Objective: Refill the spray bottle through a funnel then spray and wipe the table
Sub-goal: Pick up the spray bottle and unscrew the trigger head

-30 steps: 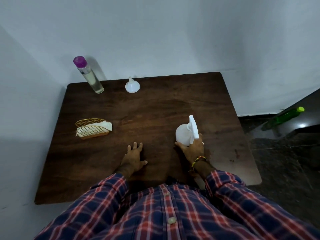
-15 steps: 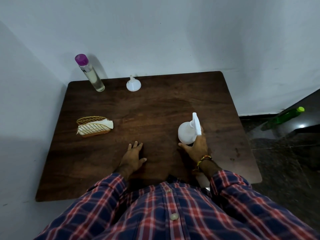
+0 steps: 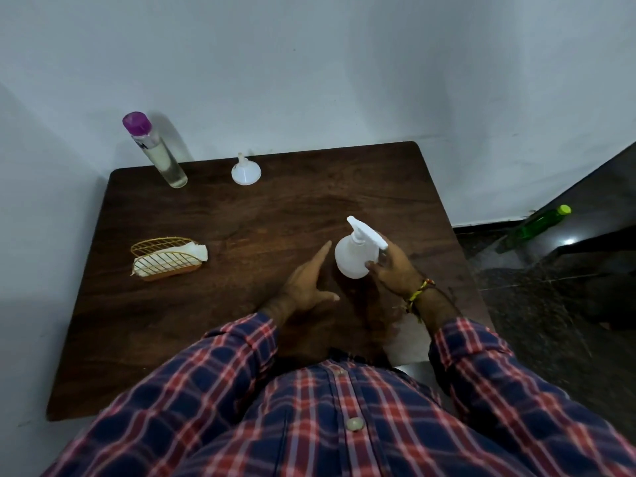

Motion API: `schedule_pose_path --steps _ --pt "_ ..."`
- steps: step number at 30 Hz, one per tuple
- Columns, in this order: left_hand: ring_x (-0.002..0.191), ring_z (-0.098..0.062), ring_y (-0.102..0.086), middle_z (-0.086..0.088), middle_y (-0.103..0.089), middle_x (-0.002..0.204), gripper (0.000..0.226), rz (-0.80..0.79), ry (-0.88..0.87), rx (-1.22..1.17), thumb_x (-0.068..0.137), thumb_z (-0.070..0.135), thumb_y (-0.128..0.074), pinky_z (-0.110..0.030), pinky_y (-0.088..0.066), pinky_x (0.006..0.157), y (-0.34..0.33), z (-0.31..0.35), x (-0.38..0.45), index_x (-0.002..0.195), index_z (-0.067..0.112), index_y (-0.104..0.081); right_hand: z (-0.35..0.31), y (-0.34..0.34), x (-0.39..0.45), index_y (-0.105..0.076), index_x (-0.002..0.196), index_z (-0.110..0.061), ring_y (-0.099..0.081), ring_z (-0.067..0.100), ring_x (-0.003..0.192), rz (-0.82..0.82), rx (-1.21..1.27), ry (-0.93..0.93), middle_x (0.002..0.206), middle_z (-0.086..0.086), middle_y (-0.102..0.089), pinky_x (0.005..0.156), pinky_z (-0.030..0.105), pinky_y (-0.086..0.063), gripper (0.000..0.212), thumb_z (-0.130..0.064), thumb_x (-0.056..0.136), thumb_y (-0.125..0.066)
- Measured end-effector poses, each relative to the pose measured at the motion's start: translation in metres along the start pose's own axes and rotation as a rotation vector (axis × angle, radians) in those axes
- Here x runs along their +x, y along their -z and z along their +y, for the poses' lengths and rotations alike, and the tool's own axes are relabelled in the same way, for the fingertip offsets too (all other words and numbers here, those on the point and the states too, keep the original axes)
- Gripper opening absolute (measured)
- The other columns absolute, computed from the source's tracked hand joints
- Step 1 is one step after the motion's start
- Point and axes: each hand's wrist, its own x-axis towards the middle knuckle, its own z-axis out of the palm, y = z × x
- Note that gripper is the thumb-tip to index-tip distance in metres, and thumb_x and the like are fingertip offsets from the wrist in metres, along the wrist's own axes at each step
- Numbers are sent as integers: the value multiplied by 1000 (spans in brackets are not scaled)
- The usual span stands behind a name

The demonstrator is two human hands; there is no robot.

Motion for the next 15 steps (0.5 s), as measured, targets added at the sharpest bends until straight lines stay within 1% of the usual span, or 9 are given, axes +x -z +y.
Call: schedule_pose_path --steps 1,2,5,7,8,9,11,13,15 --pt "149 -20 -20 -1 -17 164 120 -25 -30 19 70 32 -86 -42 -23 121 1 6 7 157 33 -3 -2 0 1 -44 143 -9 -49 18 130 -1 -2 2 140 7 -55 111 41 -41 67 2 82 -72" --pt "150 -21 -19 -1 -16 164 120 -45 -63 41 71 33 -86 -40 -23 121 1 11 13 157 31 -2 -1 -1 3 -47 141 -12 -52 19 128 -5 0 13 137 4 -57 109 42 -44 66 -4 82 -75" --pt "150 -22 -18 0 -15 164 115 -69 -106 53 74 35 -83 -47 -24 121 0 16 24 156 34 -2 -12 -5 1 -55 133 -21 -61 14 115 71 51 9 125 -6 -64 99 36 -52 56 -13 82 -76" --pt "151 -22 -10 1 -7 165 116 -80 -121 73 74 40 -81 -52 -22 120 -5 14 25 155 39 1 -18 -9 1 -61 125 -18 -64 10 101 145 104 -28 115 -2 -68 94 38 -54 43 -7 85 -71" --pt "152 -21 -7 2 -3 166 117 -71 -134 76 73 45 -81 -54 -22 120 -10 14 22 154 40 2 -18 -12 3 -63 121 -15 -65 12 97 160 117 -49 112 2 -69 92 40 -55 37 -6 85 -70" --pt "152 -19 -5 5 -2 166 117 -50 -152 59 71 49 -81 -53 -20 121 -14 14 19 155 38 1 -22 -13 2 -65 116 -16 -66 16 95 165 112 -73 108 3 -71 89 43 -56 32 -11 84 -71" --pt "151 -14 -5 8 -5 165 115 23 -189 15 71 48 -82 -48 -16 123 -22 18 11 157 31 -8 -23 -16 2 -69 102 -20 -68 16 86 201 89 -69 94 -2 -72 76 41 -58 25 -29 80 -76" --pt "149 -11 -14 8 -15 162 112 132 -213 -33 69 49 -84 -38 -19 122 -26 28 0 154 30 -14 -29 -17 1 -67 87 -16 -64 14 68 292 44 -55 76 -2 -69 61 37 -55 22 -34 80 -76" --pt "136 -3 -28 15 -28 148 112 225 -164 -105 66 50 -86 -23 -28 111 -26 42 -11 153 23 -21 -40 -16 -2 -63 73 -11 -60 19 59 417 78 -51 63 3 -64 53 35 -48 29 -36 80 -75"
